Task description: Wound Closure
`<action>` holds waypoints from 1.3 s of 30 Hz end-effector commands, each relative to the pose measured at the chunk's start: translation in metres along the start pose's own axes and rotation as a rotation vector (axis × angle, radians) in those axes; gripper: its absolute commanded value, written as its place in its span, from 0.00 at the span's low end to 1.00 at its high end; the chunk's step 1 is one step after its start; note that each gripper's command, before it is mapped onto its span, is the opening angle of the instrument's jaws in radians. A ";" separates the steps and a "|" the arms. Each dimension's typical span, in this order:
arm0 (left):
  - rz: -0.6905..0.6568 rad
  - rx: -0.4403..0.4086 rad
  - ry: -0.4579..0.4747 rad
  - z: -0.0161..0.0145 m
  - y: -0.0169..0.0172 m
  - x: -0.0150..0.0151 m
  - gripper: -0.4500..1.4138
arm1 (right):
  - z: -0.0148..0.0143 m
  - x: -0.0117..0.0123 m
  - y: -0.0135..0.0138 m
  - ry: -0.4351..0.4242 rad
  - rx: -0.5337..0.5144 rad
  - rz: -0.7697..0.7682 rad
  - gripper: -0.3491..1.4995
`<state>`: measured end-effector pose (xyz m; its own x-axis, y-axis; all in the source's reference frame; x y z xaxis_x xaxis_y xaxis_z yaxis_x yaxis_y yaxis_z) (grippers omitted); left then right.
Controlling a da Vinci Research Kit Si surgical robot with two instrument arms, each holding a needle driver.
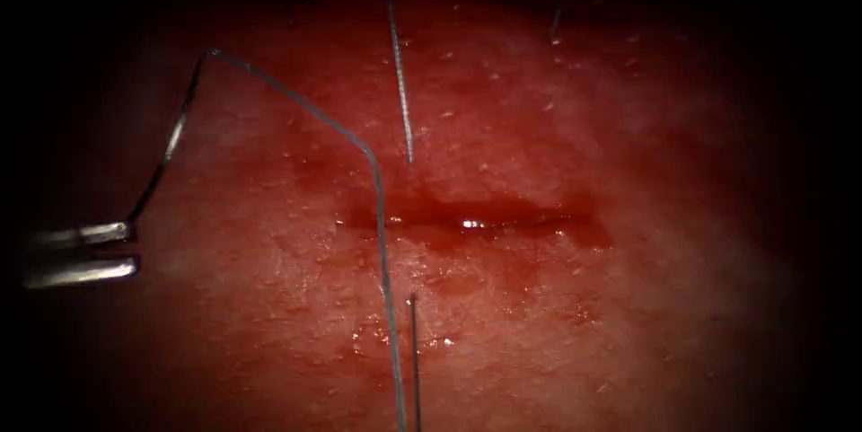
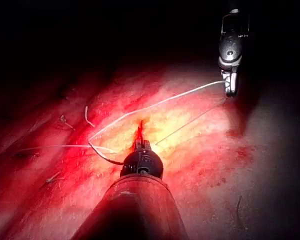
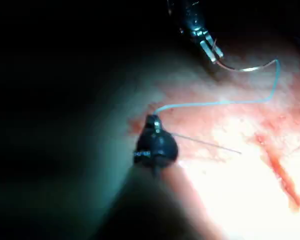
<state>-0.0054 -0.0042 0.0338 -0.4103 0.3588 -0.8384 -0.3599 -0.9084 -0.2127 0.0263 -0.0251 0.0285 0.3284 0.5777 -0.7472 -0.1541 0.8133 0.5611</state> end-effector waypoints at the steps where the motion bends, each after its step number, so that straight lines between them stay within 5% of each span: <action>1: 0.000 0.000 0.003 0.0006 0.0001 -0.0002 0.00 | 0.0005 0.0000 0.0008 0.020 -0.005 -0.016 0.45; 4: 0.002 -0.001 0.010 0.0001 0.0002 -0.0003 0.00 | 0.0002 -0.0001 0.0030 0.043 -0.016 -0.071 0.72; 6: 0.000 -0.004 0.019 -0.0003 -0.0001 -0.0003 0.00 | 0.0001 -0.0009 0.0052 0.040 -0.038 -0.091 0.78; 11: 0.002 0.030 0.003 -0.0021 -0.0018 -0.0011 0.00 | 0.0004 -0.0035 0.0087 0.035 -0.066 -0.119 0.75; 13: 0.000 0.072 0.002 -0.0031 -0.0033 -0.0022 0.00 | 0.0022 -0.0064 0.0114 0.026 -0.101 -0.100 0.63; 23: 0.012 0.056 0.022 -0.0003 -0.0013 -0.0026 0.00 | 0.0057 -0.0099 0.0169 -0.027 -0.160 0.034 0.62; 28: 0.012 0.050 0.025 -0.0003 -0.0012 -0.0025 0.00 | 0.0066 -0.0097 0.0193 -0.022 -0.187 0.080 0.49; 33: 0.012 0.047 0.027 -0.0001 -0.0011 -0.0025 0.00 | 0.0081 -0.0103 0.0194 -0.018 -0.199 0.110 0.48; 34: 0.012 0.047 0.027 -0.0001 -0.0011 -0.0025 0.00 | 0.0082 -0.0103 0.0193 -0.018 -0.200 0.116 0.44; 36: 0.012 0.046 0.028 0.0000 -0.0010 -0.0025 0.00 | 0.0083 -0.0102 0.0189 -0.018 -0.199 0.117 0.00; 39: 0.012 0.044 0.030 0.0001 -0.0009 -0.0024 0.00 | 0.0079 -0.0100 0.0184 -0.016 -0.228 0.119 0.00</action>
<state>-0.0036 -0.0042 0.0356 -0.3907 0.3406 -0.8552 -0.3922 -0.9021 -0.1801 0.0270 -0.0160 0.0486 0.3090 0.6712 -0.6738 -0.3994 0.7346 0.5485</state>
